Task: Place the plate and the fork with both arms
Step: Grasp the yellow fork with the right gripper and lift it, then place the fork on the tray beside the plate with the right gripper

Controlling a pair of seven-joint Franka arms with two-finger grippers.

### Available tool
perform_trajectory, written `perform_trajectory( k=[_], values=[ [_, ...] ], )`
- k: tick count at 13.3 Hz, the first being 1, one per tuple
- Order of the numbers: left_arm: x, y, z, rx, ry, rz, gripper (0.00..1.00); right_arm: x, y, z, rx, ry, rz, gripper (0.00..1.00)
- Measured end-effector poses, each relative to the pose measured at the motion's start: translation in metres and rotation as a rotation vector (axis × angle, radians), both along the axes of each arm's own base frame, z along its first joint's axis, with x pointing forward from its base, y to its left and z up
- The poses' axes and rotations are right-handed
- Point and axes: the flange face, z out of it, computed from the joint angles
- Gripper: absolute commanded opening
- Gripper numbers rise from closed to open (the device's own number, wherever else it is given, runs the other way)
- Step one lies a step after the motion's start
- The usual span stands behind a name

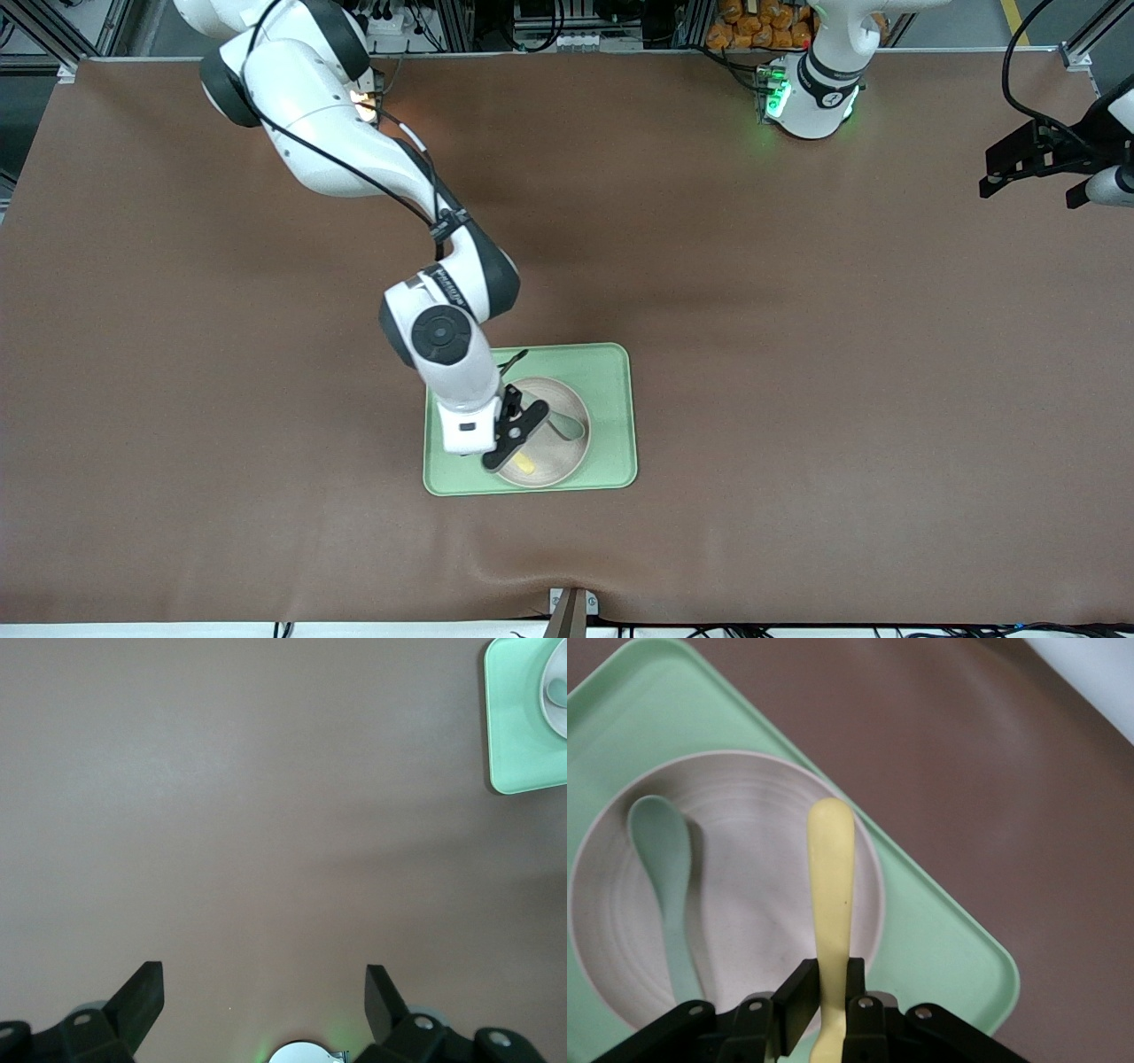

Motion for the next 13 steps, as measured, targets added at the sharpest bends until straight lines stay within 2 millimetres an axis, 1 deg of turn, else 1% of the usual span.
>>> perform_trajectory(
  k=[1, 2, 3, 4, 5, 7, 8, 11, 13],
  values=[
    [0.000, 0.000, 0.000, 0.000, 0.000, 0.000, 1.00, 0.007, -0.017, 0.000, 0.008, 0.015, -0.077, 0.00],
    [0.000, 0.000, 0.000, 0.000, 0.000, 0.001, 1.00, 0.013, -0.036, -0.007, 0.011, 0.031, -0.154, 0.00],
    [0.000, 0.000, 0.000, 0.000, 0.000, 0.001, 1.00, 0.017, -0.053, -0.019, 0.011, 0.050, -0.222, 0.00],
    [0.000, 0.000, 0.000, 0.000, 0.000, 0.000, 1.00, 0.017, -0.066, -0.032, 0.010, 0.070, -0.286, 0.00],
    [0.000, 0.000, 0.000, 0.000, 0.000, 0.000, 1.00, 0.015, -0.073, -0.044, 0.009, 0.089, -0.349, 0.00],
    [0.000, 0.000, 0.000, 0.000, 0.000, 0.000, 1.00, 0.006, -0.070, -0.061, 0.008, 0.121, -0.437, 0.00],
    [0.000, 0.000, 0.000, 0.000, 0.000, 0.000, 1.00, 0.002, -0.067, -0.065, 0.011, 0.133, -0.476, 0.00],
    [0.000, 0.000, 0.000, 0.000, 0.000, 0.000, 1.00, -0.006, -0.063, -0.066, 0.020, 0.151, -0.594, 0.00],
    [0.000, 0.000, 0.000, 0.000, 0.000, 0.000, 1.00, -0.008, -0.062, -0.066, 0.022, 0.156, -0.620, 0.00]
  ],
)
